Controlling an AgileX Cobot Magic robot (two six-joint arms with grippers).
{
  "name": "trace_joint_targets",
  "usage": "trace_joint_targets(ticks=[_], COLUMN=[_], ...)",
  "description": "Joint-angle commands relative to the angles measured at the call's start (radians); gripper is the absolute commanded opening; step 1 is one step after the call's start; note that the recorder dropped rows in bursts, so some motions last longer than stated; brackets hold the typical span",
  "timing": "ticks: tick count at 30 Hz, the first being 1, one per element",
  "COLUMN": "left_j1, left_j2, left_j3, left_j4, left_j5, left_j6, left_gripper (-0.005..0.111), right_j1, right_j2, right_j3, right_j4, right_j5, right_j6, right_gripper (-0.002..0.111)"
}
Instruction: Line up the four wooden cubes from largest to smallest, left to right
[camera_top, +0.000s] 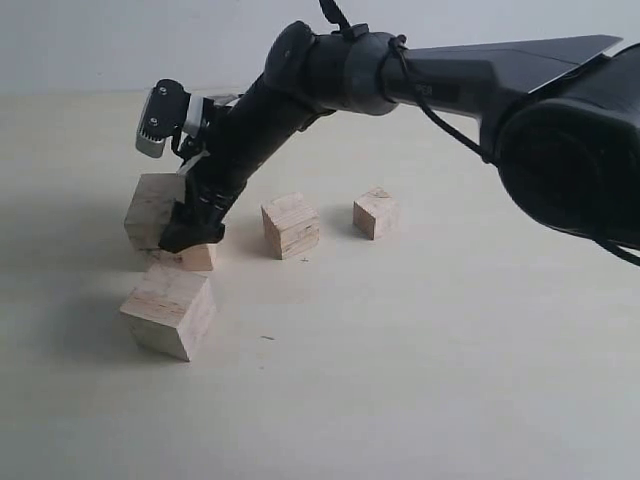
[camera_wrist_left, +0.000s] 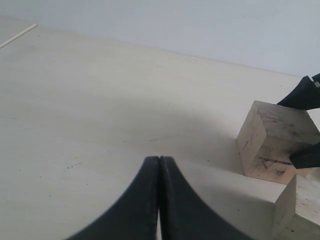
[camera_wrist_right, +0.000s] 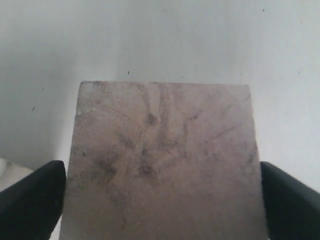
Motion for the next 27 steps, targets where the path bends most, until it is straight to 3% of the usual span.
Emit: trace_joint_targets(ticks=[1, 9, 16, 18, 27], left_j1=[-0.005, -0.005, -0.005, -0.005, -0.005], left_j2=[-0.005, -0.005, -0.005, -0.005, -0.005], left_j3=[-0.001, -0.001, -0.001, -0.001, -0.001], left_j4=[-0.001, -0.001, -0.001, -0.001, -0.001], left_j5=[-0.005, -0.005, -0.005, -0.005, -0.005], left_j6=[-0.004, -0.004, -0.004, -0.004, -0.004], left_gripper=[0.000, 0.000, 0.000, 0.000, 0.000], right_j1=[-0.001, -0.001, 0.002, 0.013, 0.126], right_j2=[-0.051, -0.170, -0.256, -0.262, -0.262], right_j3=[-0.009, -0.009, -0.009, -0.009, -0.009], right_j4=[0.002, -0.077, -0.140, -0.142, -0.306], right_j5=[0.006, 0.070, 0.298, 0.369, 0.369], right_j6=[0.030, 0.238, 0.452, 0.476, 0.723], right_gripper=[0.095, 0.095, 0.095, 0.094, 0.086])
